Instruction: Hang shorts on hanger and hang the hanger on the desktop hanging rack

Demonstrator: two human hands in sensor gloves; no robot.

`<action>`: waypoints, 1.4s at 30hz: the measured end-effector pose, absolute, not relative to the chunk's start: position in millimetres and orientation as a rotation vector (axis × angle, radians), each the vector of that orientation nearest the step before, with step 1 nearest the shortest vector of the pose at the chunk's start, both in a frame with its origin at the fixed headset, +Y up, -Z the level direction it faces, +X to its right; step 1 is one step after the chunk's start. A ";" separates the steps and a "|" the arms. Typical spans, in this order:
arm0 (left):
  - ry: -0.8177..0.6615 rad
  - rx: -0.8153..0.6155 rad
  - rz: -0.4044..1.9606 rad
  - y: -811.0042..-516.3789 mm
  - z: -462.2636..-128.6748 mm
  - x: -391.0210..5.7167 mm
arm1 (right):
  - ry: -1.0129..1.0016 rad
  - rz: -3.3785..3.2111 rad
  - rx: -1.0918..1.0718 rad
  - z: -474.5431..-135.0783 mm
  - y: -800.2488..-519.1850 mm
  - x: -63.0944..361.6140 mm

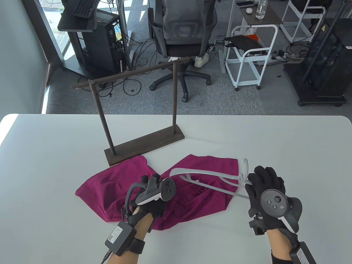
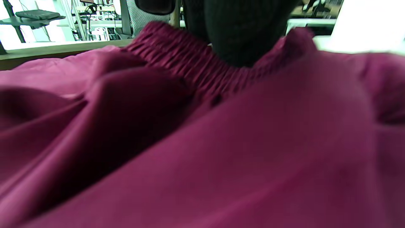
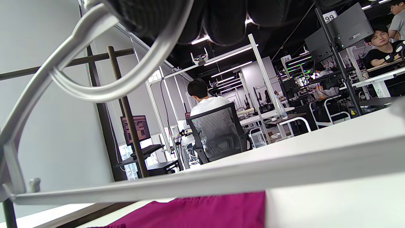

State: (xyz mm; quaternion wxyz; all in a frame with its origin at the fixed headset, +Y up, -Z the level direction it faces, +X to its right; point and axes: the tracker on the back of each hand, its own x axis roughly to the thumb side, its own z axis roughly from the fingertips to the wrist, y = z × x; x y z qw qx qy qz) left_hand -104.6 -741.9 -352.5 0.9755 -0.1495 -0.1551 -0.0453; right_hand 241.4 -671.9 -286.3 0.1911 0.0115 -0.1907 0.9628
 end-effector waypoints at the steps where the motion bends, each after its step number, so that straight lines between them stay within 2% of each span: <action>1: -0.304 -0.299 -0.107 -743.8 -353.0 -105.7 | -0.532 2.706 0.034 -286.4 -672.0 241.1; 11: -0.252 -0.184 -0.054 -740.7 -353.5 -124.3 | -0.509 2.731 0.045 -287.2 -673.3 238.3; 15: -0.246 -0.068 -0.013 -719.9 -346.8 -135.1 | -0.495 2.736 0.040 -287.8 -673.6 238.3; 20: -0.222 -0.036 0.013 -700.9 -335.4 -151.2 | -0.491 2.733 0.033 -288.4 -673.6 239.8; 27: -0.157 0.052 0.041 -677.9 -302.8 -178.4 | -0.489 2.708 0.029 -289.3 -673.2 243.8; 34: -0.147 0.142 0.107 -681.7 -279.9 -191.0 | -0.516 2.682 0.092 -287.2 -665.8 243.2; 36: -0.155 0.127 0.139 -683.9 -279.8 -192.5 | -0.529 2.657 0.123 -286.8 -661.4 240.0; 42: -0.170 0.153 0.186 -684.4 -277.0 -193.2 | -0.529 2.666 0.228 -296.9 -644.4 210.6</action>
